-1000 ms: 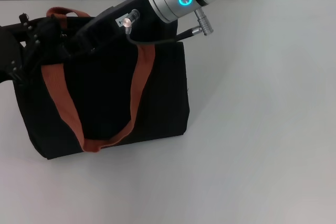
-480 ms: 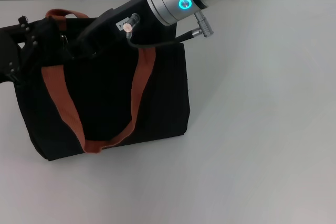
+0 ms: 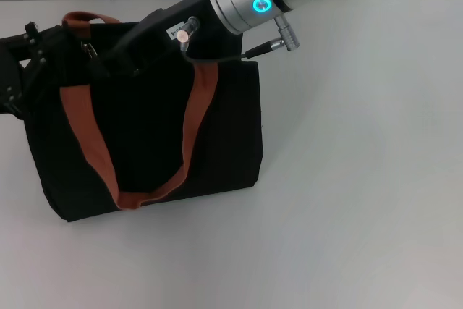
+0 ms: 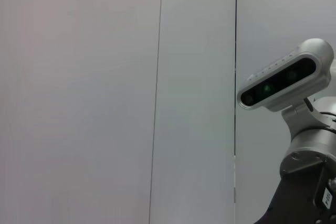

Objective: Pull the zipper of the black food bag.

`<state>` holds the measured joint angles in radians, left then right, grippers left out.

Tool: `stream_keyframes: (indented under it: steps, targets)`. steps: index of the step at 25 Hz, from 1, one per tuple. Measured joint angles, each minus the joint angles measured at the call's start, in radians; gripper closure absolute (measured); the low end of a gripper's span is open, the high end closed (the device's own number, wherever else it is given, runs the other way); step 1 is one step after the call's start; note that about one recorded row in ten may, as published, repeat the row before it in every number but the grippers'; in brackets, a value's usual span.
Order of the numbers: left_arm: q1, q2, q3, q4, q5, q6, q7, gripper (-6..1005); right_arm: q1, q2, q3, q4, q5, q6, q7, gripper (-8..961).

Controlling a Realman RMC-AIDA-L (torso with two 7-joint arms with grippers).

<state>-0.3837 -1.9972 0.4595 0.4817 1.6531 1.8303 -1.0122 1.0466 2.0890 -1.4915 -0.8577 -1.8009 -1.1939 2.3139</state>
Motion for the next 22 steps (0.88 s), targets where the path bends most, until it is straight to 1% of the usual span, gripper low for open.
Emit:
stream_keyframes:
  steps: [2, 13, 18, 22]
  targets:
    - [0.001, 0.001, -0.001, 0.000, 0.000, 0.000, 0.000, 981, -0.005, -0.001, 0.001, -0.007, -0.010, 0.000, 0.007, 836]
    - [0.002, 0.003, -0.010, 0.000, 0.000, 0.001, 0.000, 981, -0.018, -0.001, 0.009, -0.018, -0.051, 0.001, 0.028, 955]
    - [0.003, 0.003, -0.010, 0.000, 0.000, 0.002, -0.001, 980, -0.035, -0.002, 0.010, -0.038, -0.090, 0.003, 0.057, 955]
    - [0.004, 0.003, -0.011, 0.000, 0.000, 0.004, -0.002, 980, -0.081, -0.002, 0.012, -0.106, -0.158, 0.005, 0.108, 954]
